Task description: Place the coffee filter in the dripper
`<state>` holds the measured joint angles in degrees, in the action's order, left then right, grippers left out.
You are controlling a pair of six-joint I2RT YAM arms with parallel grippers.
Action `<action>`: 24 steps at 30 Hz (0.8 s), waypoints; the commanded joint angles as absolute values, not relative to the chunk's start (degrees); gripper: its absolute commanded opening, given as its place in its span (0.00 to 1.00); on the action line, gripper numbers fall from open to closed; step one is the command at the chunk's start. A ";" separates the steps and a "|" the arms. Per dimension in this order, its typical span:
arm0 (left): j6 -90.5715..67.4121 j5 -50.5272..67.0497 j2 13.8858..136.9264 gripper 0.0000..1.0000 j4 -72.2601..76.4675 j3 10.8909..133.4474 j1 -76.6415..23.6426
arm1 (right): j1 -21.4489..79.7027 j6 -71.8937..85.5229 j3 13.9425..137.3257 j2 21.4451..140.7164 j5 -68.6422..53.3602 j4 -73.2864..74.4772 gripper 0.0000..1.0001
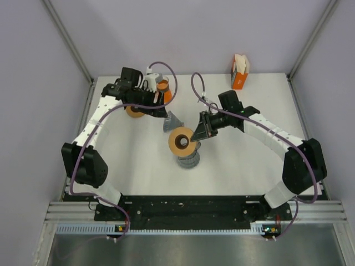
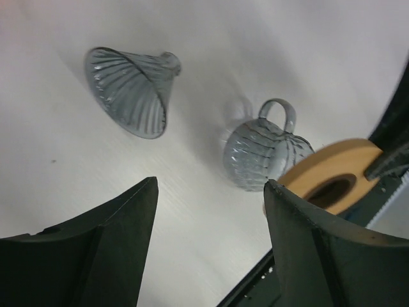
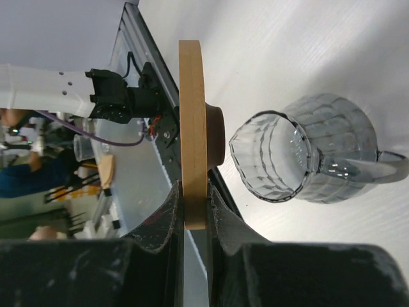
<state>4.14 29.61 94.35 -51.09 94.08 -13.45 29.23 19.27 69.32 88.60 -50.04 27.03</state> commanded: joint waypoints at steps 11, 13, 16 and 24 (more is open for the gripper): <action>1.23 40.08 96.59 0.78 -48.60 86.66 -17.66 | 22.94 21.97 63.28 97.64 -62.75 21.01 0.00; 1.41 39.73 96.68 0.78 -48.52 86.57 -17.84 | 22.59 22.06 63.02 98.00 -63.54 20.57 0.00; 1.41 40.16 96.94 0.77 -48.60 86.75 -17.93 | 22.24 22.32 63.02 98.70 -63.28 20.65 0.00; 2.46 38.76 97.21 0.77 -49.74 88.15 -18.02 | 21.80 21.27 63.46 98.62 -57.32 24.07 0.33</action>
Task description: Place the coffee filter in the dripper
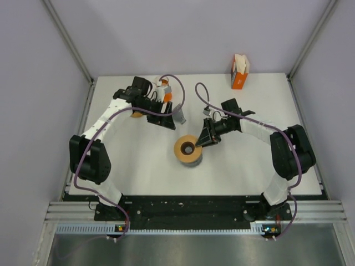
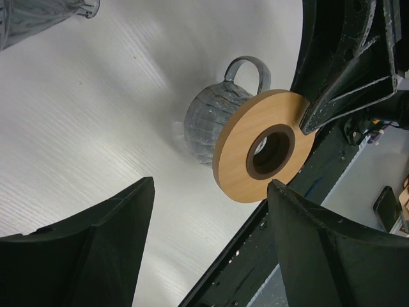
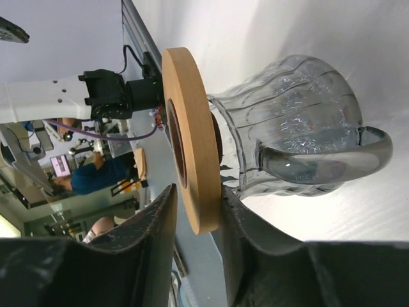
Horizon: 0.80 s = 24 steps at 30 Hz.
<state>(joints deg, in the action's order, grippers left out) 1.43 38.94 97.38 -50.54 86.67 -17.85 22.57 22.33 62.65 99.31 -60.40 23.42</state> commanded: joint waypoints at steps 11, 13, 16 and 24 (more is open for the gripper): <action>3.95 35.34 98.00 0.76 -51.76 91.67 -18.02 | 21.88 19.60 67.50 94.05 -41.94 31.72 0.52; 4.22 33.50 98.44 0.76 -51.86 92.46 -18.02 | 21.97 19.60 69.08 93.26 -39.91 32.60 0.57; 5.27 30.86 99.57 0.75 -51.77 94.30 -18.02 | 22.23 19.07 71.19 92.73 -38.94 33.66 0.62; 6.76 26.90 103.45 0.75 -51.50 99.40 -18.28 | 23.29 17.32 73.74 92.47 -36.22 36.38 0.63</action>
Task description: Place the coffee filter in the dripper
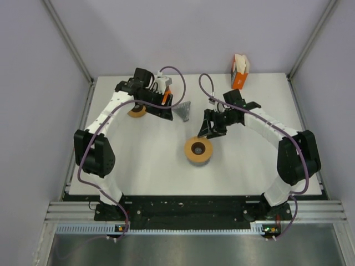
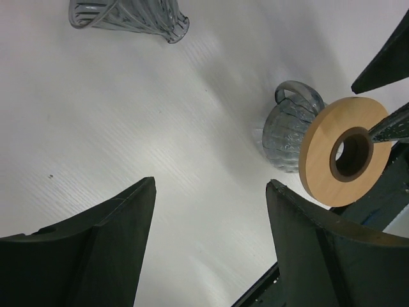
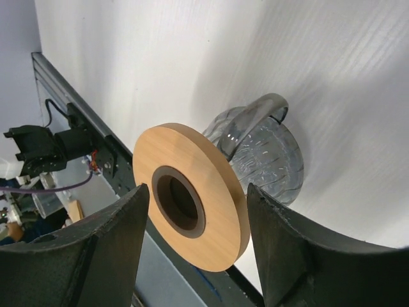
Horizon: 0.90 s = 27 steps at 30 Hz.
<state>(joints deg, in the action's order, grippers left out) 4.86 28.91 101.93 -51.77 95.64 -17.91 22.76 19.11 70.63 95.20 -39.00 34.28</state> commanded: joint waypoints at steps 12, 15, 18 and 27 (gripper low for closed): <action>21.17 12.91 110.38 0.79 -39.03 105.90 -24.78 | 20.66 16.00 79.72 89.22 -21.54 40.17 0.70; 21.97 11.43 116.34 0.80 -39.28 109.76 -24.79 | 18.99 16.00 77.88 87.37 -19.78 39.73 0.72; 21.02 7.84 122.41 0.81 -40.08 114.42 -24.79 | 17.93 16.26 75.94 85.35 -20.04 39.29 0.73; 18.46 10.45 126.92 0.49 -44.64 116.46 -24.70 | 17.14 15.56 72.86 82.18 -19.07 39.11 0.73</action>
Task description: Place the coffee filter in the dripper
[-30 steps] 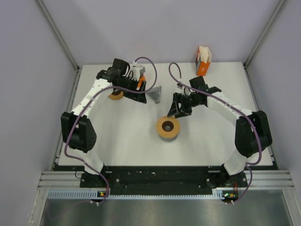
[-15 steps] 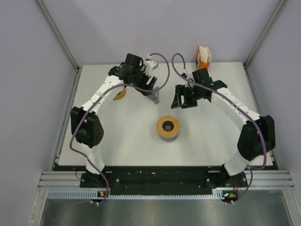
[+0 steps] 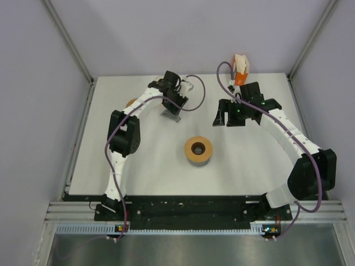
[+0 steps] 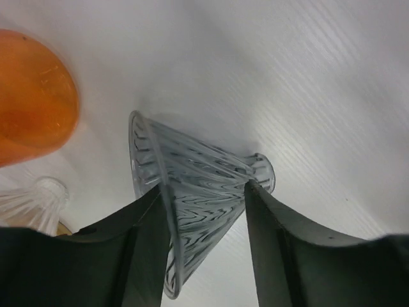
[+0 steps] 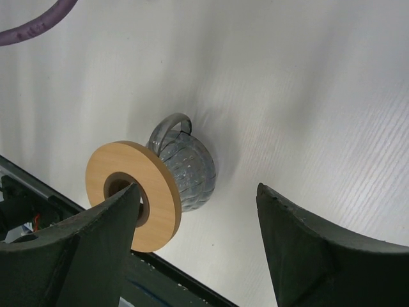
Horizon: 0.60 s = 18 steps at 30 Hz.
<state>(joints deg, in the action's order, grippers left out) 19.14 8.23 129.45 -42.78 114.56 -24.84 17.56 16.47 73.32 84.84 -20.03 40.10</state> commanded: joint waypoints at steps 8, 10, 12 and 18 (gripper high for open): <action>20.37 19.51 115.08 0.00 -47.81 111.99 -25.40 | 16.79 16.17 75.31 83.23 -18.99 38.41 0.73; 25.55 20.56 108.41 0.00 -47.81 108.74 -26.62 | 16.53 16.26 78.38 83.76 -16.80 38.41 0.73; 32.83 22.05 102.51 0.00 -49.38 104.96 -28.38 | 16.35 16.43 82.59 84.37 -15.04 38.06 0.74; 45.86 13.39 95.37 0.00 -58.26 100.82 -36.63 | 16.52 18.28 94.03 88.32 -19.50 35.16 0.75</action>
